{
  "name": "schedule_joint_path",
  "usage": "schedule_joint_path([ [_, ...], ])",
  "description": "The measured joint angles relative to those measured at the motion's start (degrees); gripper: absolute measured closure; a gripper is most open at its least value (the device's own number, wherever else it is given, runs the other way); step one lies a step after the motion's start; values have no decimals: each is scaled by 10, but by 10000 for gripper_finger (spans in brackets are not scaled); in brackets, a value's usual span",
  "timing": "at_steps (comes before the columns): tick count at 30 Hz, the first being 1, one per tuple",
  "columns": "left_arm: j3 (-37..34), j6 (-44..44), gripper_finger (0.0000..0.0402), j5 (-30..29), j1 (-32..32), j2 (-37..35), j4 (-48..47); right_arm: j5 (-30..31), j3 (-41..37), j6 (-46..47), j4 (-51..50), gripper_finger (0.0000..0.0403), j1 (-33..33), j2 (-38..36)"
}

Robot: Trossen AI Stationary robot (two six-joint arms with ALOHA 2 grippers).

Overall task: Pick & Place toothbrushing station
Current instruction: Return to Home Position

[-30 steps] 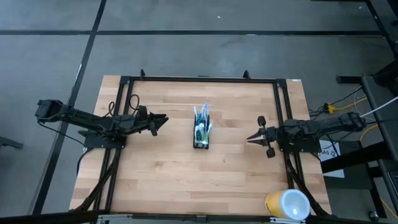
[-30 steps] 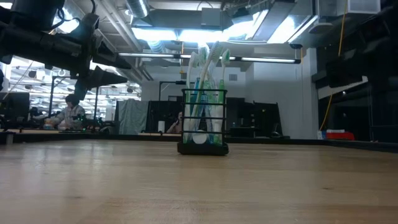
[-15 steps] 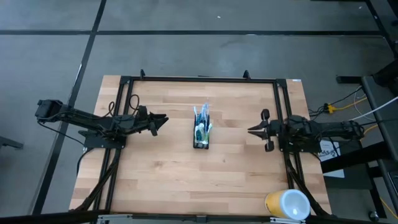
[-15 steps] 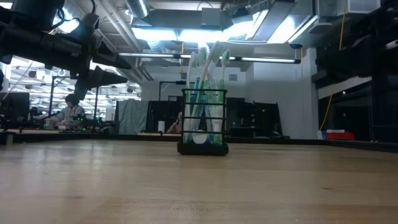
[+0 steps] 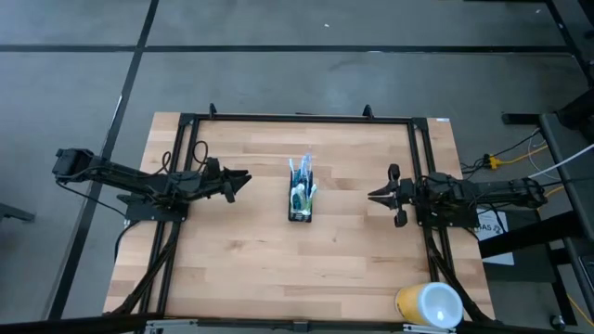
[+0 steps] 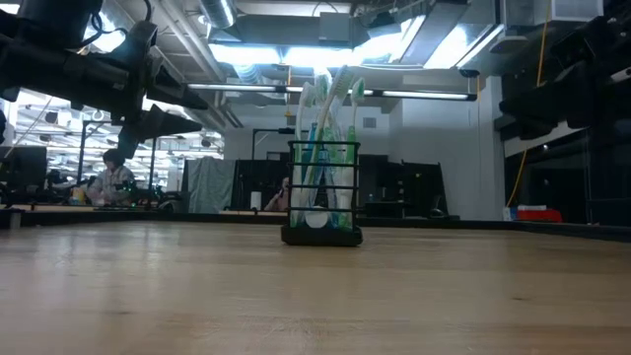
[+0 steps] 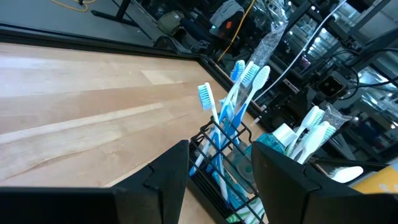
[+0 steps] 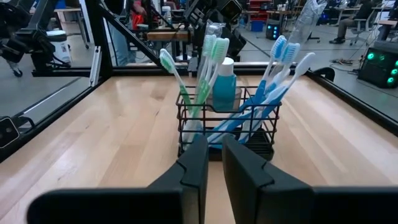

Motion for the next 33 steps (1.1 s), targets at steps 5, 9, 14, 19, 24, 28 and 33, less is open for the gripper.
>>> schedule_joint_path([
  [5,1,78,233,6,-4,-45,-56,0,0,0,0,353,0,0],
  [9,-20,173,233,78,-10,-155,-135,0,0,0,0,353,0,0],
  [14,-45,263,233,117,3,-283,-229,0,0,1,0,353,0,1],
  [19,-45,405,233,218,66,-364,-265,0,0,-1,0,353,0,1],
  [24,-45,465,233,297,120,-410,-278,0,0,-2,0,353,0,2],
  [28,-45,455,233,298,121,-401,-278,0,0,-2,0,353,0,2],
  [33,-45,431,233,298,109,-400,-277,0,0,-3,0,353,0,2],
])
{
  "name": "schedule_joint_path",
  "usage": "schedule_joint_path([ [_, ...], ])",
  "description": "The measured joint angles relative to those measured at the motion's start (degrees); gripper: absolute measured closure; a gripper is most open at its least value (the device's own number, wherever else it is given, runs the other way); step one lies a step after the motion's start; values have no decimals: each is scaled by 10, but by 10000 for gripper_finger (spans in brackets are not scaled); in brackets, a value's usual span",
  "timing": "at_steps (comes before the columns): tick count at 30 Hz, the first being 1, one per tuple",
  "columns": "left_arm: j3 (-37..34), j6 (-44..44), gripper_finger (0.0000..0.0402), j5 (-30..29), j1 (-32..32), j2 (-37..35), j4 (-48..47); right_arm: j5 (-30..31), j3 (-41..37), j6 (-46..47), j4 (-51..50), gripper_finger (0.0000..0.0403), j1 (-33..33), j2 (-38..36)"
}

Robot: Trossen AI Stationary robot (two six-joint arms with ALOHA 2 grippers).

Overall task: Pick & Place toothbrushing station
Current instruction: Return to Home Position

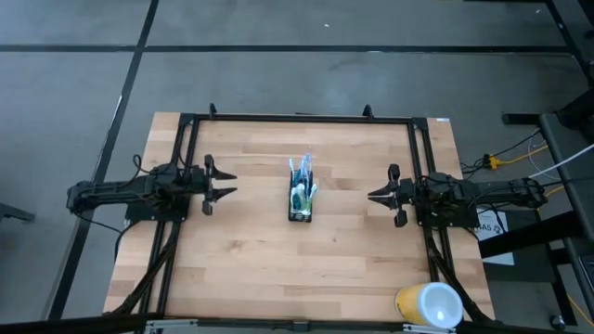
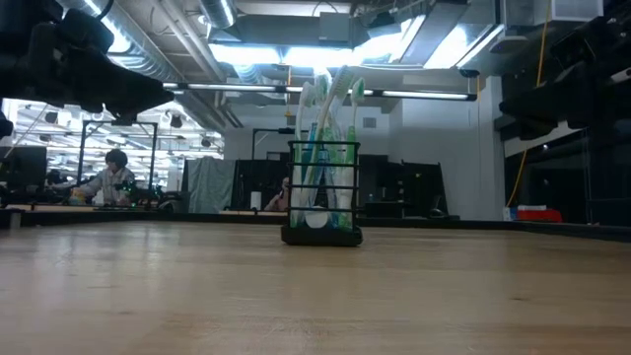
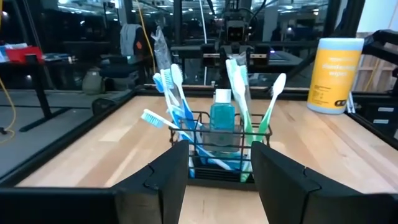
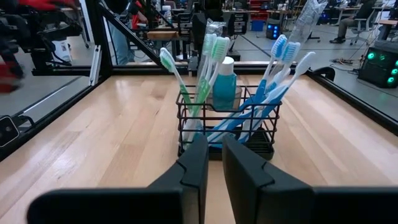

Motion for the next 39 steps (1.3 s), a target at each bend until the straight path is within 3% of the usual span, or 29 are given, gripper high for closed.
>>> schedule_joint_path([
  [39,0,0,235,-3,-1,0,11,0,0,-1,0,353,0,0],
])
